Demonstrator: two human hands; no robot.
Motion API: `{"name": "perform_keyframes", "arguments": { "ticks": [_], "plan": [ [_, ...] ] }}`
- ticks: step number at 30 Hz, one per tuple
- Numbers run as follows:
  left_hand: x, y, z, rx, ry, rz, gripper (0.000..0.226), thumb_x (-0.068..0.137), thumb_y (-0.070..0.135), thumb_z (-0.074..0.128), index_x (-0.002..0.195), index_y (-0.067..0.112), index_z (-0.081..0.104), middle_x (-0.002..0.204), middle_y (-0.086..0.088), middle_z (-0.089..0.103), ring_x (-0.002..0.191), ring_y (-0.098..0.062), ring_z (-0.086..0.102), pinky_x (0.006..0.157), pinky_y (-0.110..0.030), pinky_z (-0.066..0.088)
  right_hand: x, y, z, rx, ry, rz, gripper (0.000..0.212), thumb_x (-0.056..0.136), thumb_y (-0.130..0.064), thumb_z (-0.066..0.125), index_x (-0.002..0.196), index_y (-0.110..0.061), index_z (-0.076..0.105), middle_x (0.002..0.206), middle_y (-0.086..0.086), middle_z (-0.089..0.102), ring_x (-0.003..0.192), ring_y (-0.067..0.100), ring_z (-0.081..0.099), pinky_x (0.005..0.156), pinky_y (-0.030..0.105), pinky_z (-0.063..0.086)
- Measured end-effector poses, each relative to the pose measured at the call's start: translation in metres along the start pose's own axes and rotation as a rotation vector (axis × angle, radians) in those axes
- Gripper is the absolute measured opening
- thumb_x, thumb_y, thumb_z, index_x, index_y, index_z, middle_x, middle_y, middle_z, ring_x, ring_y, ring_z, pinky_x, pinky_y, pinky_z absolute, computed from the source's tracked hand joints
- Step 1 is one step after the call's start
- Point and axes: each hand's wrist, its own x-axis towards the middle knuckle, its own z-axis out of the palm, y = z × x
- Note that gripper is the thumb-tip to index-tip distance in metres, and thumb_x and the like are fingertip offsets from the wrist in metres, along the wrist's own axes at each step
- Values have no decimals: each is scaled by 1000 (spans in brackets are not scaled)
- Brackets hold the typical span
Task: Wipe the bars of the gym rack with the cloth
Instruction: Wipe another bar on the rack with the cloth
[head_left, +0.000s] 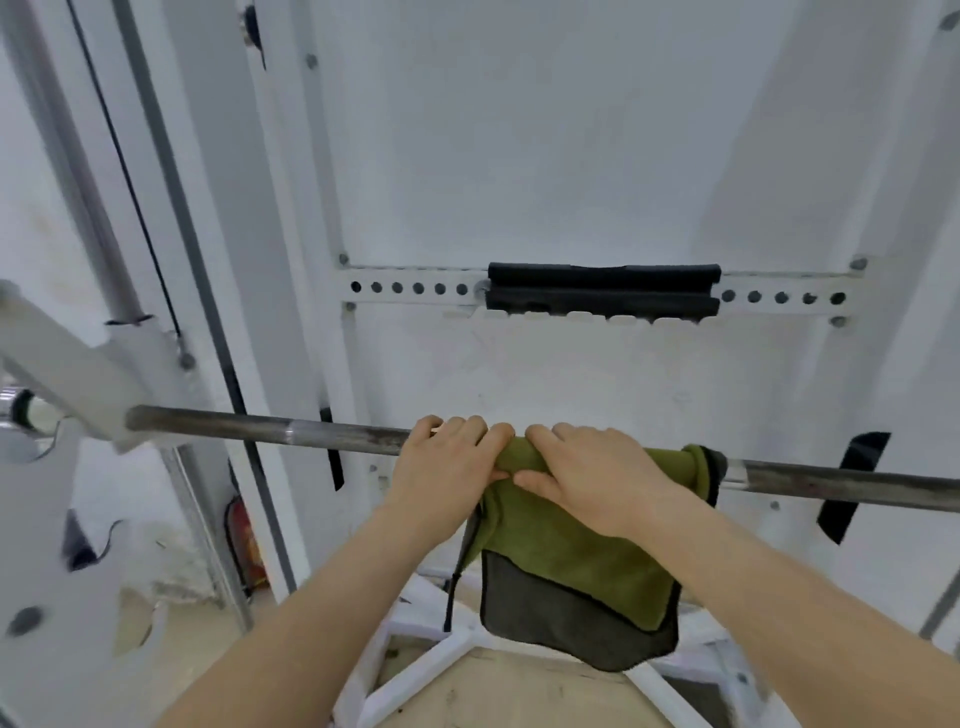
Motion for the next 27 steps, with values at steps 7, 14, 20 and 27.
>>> {"name": "perform_keyframes", "arguments": {
  "ticks": [7,14,20,27],
  "plan": [
    [-9,-53,-2,17,-43,-18,27,85,44,57,98,19,57,76,1,56,69,-22,57,81,-38,48,15,4,-12,-81,-118,186,39,86,-68,45,93,-29,47,75,-10,51,70,13,53,57,30,41],
    [19,-34,-12,2,-321,-135,32,79,49,58,76,22,43,62,7,44,59,-19,45,59,-29,29,30,2,-3,-67,-110,200,29,84,-55,49,73,-28,53,71,-8,56,65,13,56,58,30,47],
    [16,-39,-12,-21,-347,-55,32,82,44,60,82,21,39,65,6,39,62,-21,43,52,-27,25,69,-15,-7,265,-463,157,35,75,-53,67,78,-18,65,76,0,67,71,16,64,72,38,56],
    [-47,-127,3,111,-59,-51,21,76,6,63,92,17,54,75,1,52,69,-23,55,72,-39,44,124,-90,1,194,-366,97,36,79,-53,62,75,-17,61,73,-1,62,68,16,60,61,32,50]
  ]
}}
